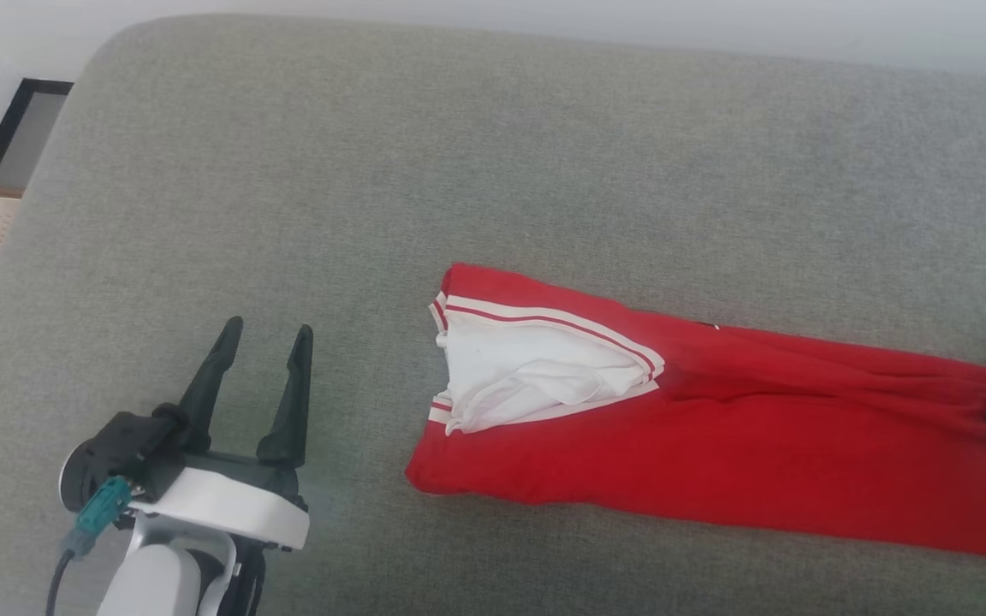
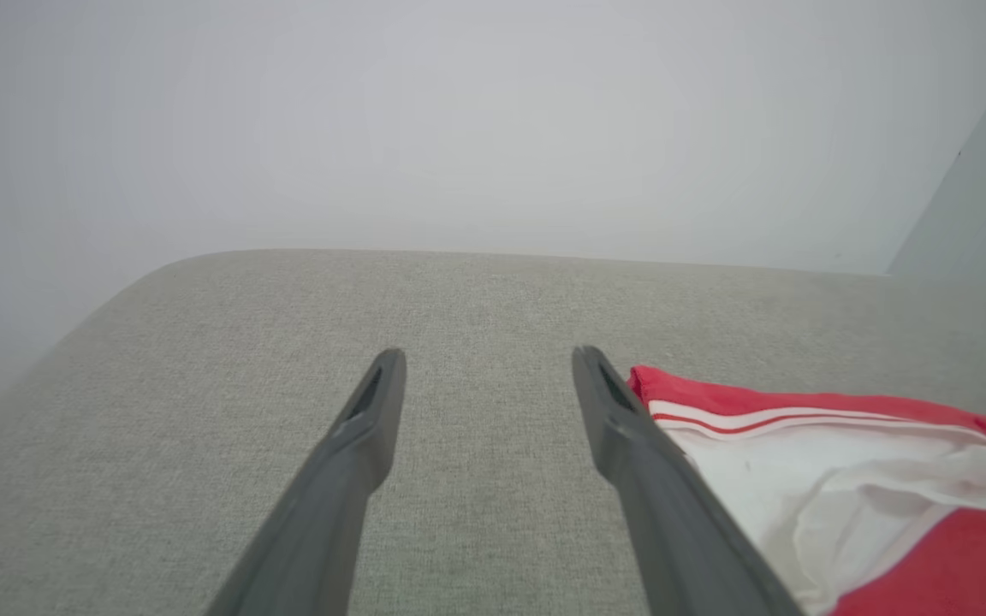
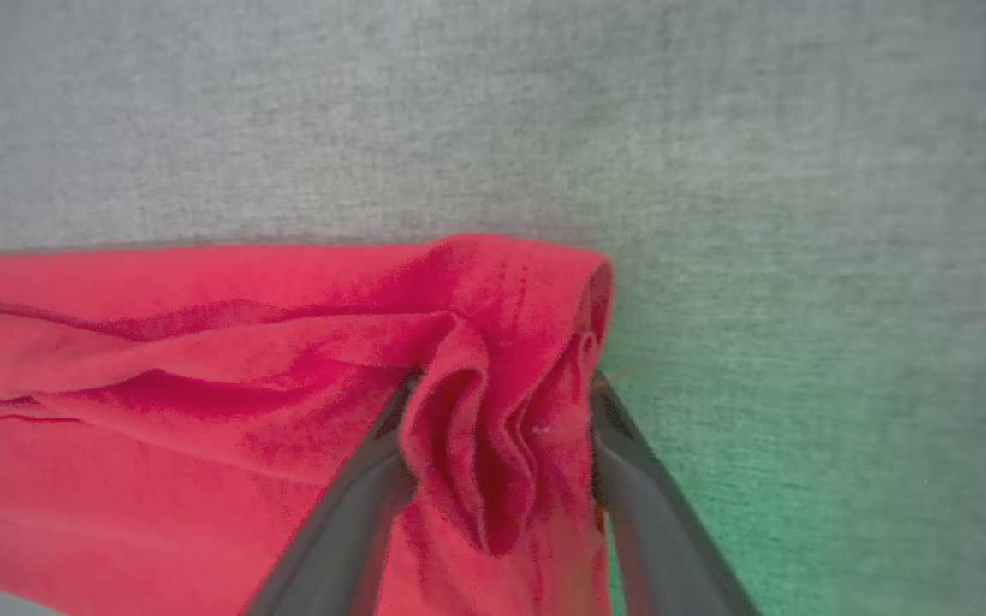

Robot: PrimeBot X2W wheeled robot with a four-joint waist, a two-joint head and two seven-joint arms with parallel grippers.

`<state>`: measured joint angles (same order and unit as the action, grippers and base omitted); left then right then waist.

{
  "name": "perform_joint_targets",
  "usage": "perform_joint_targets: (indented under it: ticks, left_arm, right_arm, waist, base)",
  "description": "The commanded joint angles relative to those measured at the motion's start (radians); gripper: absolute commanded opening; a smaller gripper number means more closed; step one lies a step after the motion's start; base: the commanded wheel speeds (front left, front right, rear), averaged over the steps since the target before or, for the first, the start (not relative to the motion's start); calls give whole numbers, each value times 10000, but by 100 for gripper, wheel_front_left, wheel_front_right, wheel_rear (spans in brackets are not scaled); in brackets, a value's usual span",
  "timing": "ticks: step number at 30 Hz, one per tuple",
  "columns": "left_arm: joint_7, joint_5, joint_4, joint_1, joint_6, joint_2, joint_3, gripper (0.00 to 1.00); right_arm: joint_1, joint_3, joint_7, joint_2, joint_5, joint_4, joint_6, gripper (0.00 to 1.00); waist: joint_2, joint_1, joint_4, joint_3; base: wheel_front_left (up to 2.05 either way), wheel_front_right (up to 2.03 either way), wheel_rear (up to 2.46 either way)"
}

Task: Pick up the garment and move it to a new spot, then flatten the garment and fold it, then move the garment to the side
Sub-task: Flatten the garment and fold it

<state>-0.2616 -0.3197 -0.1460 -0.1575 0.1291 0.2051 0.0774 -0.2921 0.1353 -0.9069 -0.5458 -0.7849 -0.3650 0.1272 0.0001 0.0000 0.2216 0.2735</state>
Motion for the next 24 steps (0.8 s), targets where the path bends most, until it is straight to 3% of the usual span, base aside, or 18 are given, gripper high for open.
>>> perform_joint_targets:
  ticks: [1, 7, 13, 20, 24]
  left_arm:
    - [-42, 40, 65, 128, 13, -70, -67, 100]
    - [-42, -27, 30, 348, 13, -102, -255, 100]
    - [-44, -69, 191, 555, 13, -56, -548, 100]
    - [-42, 62, 397, 718, 13, -45, -634, 100]
    - [-42, 113, 364, 722, 14, -45, -554, 100]
  right_arm:
    - [300, -414, -287, 767, -49, -230, 62, 0]
    - [-85, 332, 281, 717, 188, 196, 35, 0]
    - [-187, 1362, 847, 105, 527, 470, 27, 0]
    - [-337, 3236, 2015, -1085, 1698, -613, 28, 0]
    - [-252, 3423, 2424, -1118, 2250, -825, 33, 0]
  waist:
    - [-1, 0, -38, 20]
    - [-1, 0, -315, 38]
    - [-1, 0, -779, 43]
    - [-1, 0, -1226, 49]
    - [-1, 0, -1309, -61]
  base:
    - [0, 0, 0]
    - [0, 0, 0]
    - [0, 0, 0]
    - [0, 0, 0]
    - [0, 0, 0]
